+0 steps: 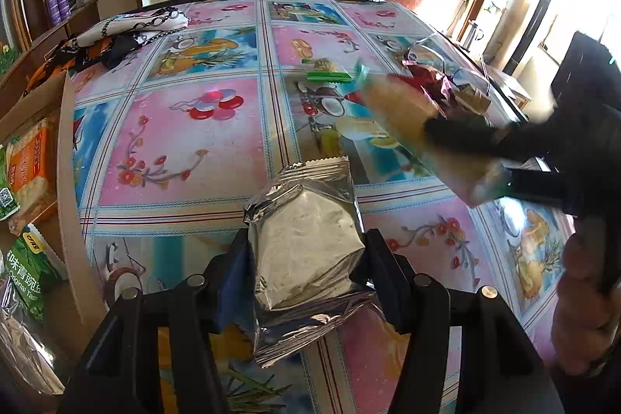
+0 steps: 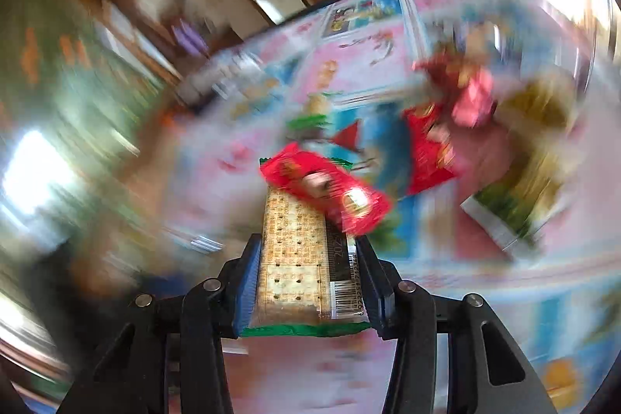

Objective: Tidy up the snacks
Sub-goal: 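Grasp the green-edged cracker pack with the right tool and lift it, then carry the foil bag with left tool while right tool carries the cracker pack to the box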

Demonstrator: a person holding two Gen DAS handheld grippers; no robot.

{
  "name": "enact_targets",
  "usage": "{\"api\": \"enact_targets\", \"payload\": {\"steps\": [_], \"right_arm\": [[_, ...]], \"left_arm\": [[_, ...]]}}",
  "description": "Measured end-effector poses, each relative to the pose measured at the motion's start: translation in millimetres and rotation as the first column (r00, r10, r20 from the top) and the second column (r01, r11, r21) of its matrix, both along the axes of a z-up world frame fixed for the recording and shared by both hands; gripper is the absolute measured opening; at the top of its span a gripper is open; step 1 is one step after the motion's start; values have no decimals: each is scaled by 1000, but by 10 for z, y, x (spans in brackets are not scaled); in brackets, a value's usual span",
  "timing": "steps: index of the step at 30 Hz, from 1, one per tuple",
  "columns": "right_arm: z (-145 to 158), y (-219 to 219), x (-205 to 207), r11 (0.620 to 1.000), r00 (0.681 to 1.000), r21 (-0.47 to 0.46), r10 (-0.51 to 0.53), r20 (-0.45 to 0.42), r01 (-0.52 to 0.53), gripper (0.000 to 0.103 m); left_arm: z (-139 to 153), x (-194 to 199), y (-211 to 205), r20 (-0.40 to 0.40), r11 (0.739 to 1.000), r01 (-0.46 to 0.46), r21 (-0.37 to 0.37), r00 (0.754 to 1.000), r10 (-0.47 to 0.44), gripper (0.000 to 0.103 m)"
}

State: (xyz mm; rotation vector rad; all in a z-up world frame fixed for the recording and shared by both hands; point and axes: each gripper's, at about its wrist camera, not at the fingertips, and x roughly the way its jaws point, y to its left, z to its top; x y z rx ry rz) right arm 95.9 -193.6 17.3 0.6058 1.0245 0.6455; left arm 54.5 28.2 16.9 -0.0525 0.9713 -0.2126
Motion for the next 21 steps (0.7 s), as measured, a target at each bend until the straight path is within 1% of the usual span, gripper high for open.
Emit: {"api": "enact_targets", "payload": {"steps": [1, 2, 3, 7, 8, 10, 12, 13, 15, 18, 21], "right_arm": [[-80, -93, 24, 989, 998, 144, -8, -55, 16, 50], [-160, -155, 39, 968, 995, 249, -12, -102, 37, 50], [-234, -203, 49, 950, 990, 305, -21, -138, 62, 50], [-226, -145, 54, 962, 991, 271, -8, -132, 44, 50], [-181, -110, 41, 969, 994, 246, 0, -112, 28, 50], [-43, 17, -3, 995, 999, 99, -3, -43, 7, 50], [44, 136, -51, 999, 1000, -51, -2, 13, 3, 50], [58, 184, -59, 995, 1000, -100, 8, 25, -5, 50], [78, 291, -76, 978, 998, -206, 31, 45, -21, 50], [58, 419, -103, 951, 995, -303, 78, 67, -54, 50], [67, 583, -166, 904, 985, -424, 122, 119, -61, 50]], "left_arm": [[8, 0, 10, 2, 1000, -3, -7, 1000, 3, 57], [17, -1, 21, 6, 1000, -7, -14, 1000, 7, 57], [25, -5, 27, 8, 1000, -7, -19, 1000, 7, 57], [52, -22, 32, 18, 1000, -4, -25, 1000, 5, 57], [60, -27, 40, 24, 1000, -9, -24, 1000, 10, 57], [78, -35, 68, 31, 1000, -18, -26, 999, 19, 57], [105, -48, 115, 45, 999, -36, -28, 998, 38, 57], [119, -52, 129, 51, 999, -43, -26, 998, 44, 57], [151, -69, 161, 64, 998, -54, -29, 996, 56, 57], [176, -75, 185, 72, 998, -59, -36, 996, 61, 57], [190, -75, 194, 77, 998, -60, -35, 995, 62, 57]]}}
